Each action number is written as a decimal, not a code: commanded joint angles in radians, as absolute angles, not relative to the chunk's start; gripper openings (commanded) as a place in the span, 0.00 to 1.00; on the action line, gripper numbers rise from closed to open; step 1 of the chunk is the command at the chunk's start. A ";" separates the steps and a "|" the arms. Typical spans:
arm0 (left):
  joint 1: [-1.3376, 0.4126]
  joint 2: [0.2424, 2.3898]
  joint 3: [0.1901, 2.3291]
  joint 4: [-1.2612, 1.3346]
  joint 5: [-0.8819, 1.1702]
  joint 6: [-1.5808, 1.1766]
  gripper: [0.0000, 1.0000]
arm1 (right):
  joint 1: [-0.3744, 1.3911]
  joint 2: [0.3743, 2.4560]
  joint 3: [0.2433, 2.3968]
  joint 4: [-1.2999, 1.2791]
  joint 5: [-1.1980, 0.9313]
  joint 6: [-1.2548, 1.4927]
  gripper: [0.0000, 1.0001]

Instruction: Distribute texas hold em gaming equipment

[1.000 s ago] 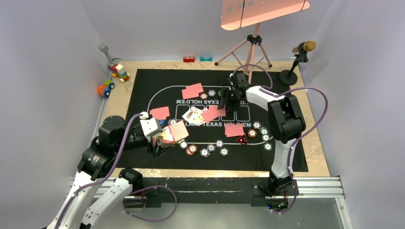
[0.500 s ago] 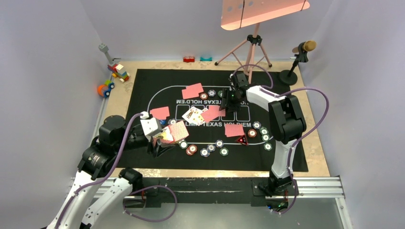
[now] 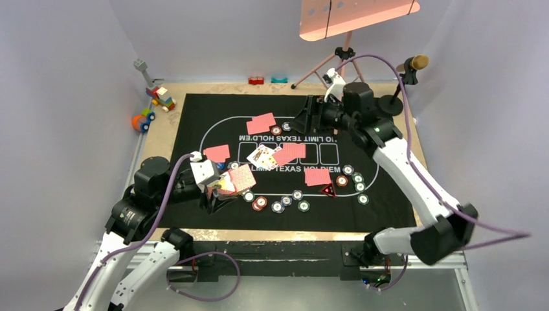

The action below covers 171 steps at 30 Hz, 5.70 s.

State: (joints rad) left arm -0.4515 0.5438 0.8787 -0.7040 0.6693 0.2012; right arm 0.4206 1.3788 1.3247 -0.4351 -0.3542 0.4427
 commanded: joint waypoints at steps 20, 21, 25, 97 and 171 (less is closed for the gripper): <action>-0.441 0.583 0.917 -0.652 0.682 0.223 0.03 | 0.926 1.481 1.603 -0.791 -0.069 0.428 0.49; -0.443 0.584 0.918 -0.651 0.680 0.222 0.03 | 0.943 1.493 1.621 -0.803 -0.062 0.428 0.48; -0.442 0.583 0.917 -0.649 0.680 0.224 0.03 | 1.021 1.547 1.680 -0.838 -0.052 0.437 0.48; -0.443 0.618 0.943 -0.616 0.663 0.220 0.04 | 0.926 1.488 1.253 0.055 -0.714 0.977 0.72; 0.054 0.749 0.849 -0.641 0.201 -0.013 1.00 | 0.984 1.939 1.241 0.078 -0.538 0.660 0.00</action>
State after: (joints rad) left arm 0.0456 0.7734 0.8742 -0.7422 0.2008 0.0013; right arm 0.9798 1.9202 1.2030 -0.0483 -0.5369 0.6861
